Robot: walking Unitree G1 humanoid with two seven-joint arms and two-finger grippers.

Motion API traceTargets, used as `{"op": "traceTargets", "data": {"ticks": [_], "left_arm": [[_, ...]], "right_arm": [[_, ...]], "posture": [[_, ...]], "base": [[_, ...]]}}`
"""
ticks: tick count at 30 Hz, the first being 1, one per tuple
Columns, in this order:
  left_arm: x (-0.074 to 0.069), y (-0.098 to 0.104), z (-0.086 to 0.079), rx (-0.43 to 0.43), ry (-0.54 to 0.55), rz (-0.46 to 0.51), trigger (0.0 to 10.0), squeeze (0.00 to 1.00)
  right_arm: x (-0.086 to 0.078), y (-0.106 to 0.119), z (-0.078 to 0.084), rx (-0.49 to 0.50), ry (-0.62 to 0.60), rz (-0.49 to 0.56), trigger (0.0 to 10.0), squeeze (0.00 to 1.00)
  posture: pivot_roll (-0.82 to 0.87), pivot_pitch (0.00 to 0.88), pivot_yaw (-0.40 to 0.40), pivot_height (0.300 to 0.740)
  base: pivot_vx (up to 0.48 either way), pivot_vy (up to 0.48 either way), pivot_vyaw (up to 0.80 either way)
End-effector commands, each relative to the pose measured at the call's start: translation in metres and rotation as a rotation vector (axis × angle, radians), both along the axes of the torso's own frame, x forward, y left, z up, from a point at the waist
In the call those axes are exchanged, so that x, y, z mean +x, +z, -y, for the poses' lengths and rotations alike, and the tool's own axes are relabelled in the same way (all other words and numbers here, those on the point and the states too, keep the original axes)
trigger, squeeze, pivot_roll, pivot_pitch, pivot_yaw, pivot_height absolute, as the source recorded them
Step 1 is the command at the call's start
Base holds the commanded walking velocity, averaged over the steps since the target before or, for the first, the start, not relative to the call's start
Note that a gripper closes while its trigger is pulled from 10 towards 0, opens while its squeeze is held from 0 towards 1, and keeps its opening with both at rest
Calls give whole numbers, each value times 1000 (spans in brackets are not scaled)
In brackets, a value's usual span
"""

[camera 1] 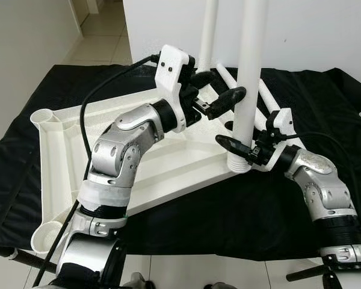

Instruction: Building children table

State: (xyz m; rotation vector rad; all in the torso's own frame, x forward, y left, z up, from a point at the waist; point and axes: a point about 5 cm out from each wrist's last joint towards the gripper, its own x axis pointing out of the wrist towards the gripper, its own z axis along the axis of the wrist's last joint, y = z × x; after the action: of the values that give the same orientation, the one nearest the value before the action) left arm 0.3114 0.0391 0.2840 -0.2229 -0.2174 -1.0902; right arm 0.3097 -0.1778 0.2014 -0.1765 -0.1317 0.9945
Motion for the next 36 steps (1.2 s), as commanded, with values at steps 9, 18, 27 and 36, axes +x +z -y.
{"op": "traceTargets", "data": {"ticks": [9, 18, 27, 36], "left_arm": [[-4, 12, 0, -22, -79, -41, 10000, 0], [-11, 9, 4, 58, -163, -103, 10000, 0], [-12, 1, 12, 119, -157, -140, 10000, 0], [-8, 7, 17, 58, -121, -153, 10000, 0]], "right_arm": [[-7, -8, -7, -42, 94, -45, 10000, 0], [-5, -14, -11, -92, 117, -79, 10000, 0], [-4, -12, -13, -103, 113, -88, 10000, 0], [-2, -10, -19, -88, 115, -78, 10000, 0]], "posture": [[-98, 25, 34, 740], [-89, 24, 33, 740], [-90, 29, 32, 740], [-95, 28, 31, 740]], "base": [[0, 0, 0], [0, 0, 0], [0, 0, 0], [0, 0, 0]]}}
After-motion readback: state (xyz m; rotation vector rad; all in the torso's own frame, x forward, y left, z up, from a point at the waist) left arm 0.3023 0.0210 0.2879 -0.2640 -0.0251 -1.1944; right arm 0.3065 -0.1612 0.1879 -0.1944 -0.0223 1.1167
